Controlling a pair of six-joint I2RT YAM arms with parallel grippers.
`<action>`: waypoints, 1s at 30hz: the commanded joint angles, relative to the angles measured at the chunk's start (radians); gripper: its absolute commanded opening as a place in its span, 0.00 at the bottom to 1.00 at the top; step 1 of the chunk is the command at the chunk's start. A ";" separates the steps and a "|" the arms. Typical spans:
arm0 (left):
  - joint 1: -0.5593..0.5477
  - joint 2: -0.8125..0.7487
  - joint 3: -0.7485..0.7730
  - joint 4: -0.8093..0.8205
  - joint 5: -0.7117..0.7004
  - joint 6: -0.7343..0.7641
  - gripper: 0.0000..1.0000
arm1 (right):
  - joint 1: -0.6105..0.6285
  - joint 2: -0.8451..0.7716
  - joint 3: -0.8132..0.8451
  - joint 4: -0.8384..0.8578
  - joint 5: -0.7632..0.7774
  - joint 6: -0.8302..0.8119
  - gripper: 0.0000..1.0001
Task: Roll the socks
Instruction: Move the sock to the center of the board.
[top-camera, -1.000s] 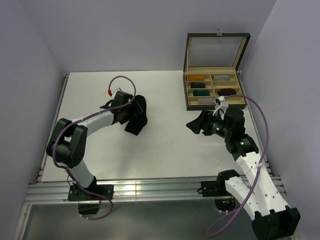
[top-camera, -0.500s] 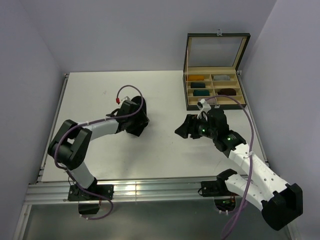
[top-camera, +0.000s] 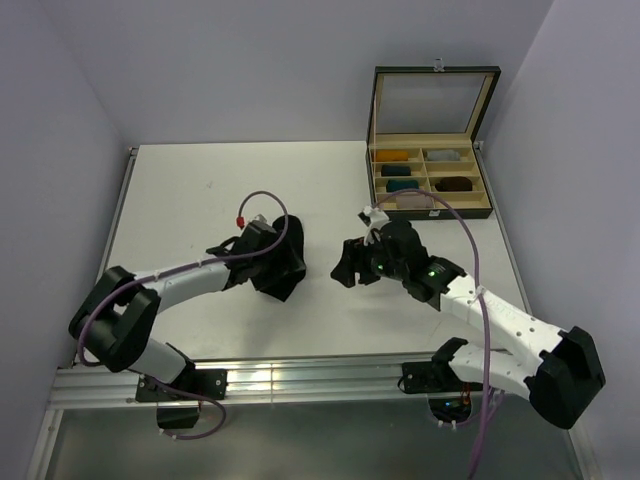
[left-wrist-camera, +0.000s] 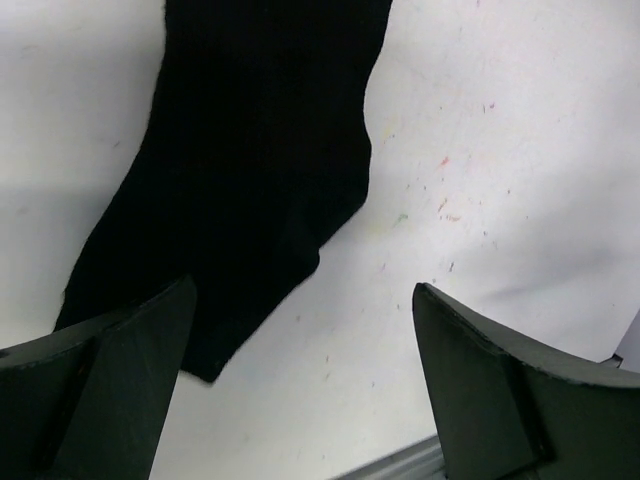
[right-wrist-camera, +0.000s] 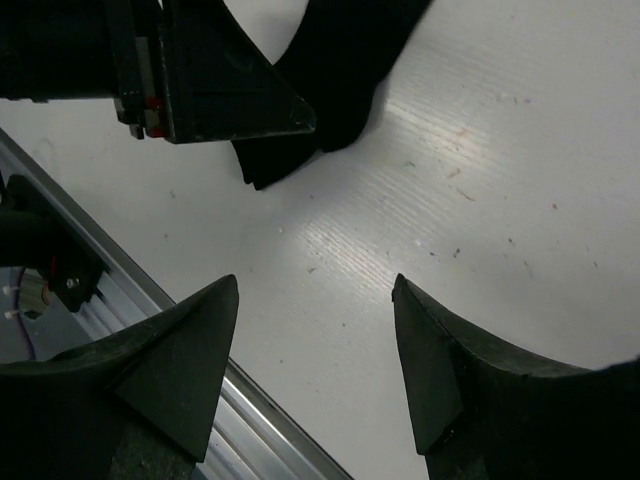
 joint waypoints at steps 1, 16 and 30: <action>0.030 -0.123 0.108 -0.170 -0.038 0.031 0.96 | 0.077 0.046 0.093 0.053 0.085 -0.115 0.70; 0.645 -0.301 0.079 -0.379 0.196 0.333 0.99 | 0.451 0.543 0.408 0.014 0.376 -0.485 0.56; 0.803 -0.347 0.016 -0.351 0.250 0.412 0.99 | 0.534 0.834 0.603 -0.088 0.397 -0.599 0.48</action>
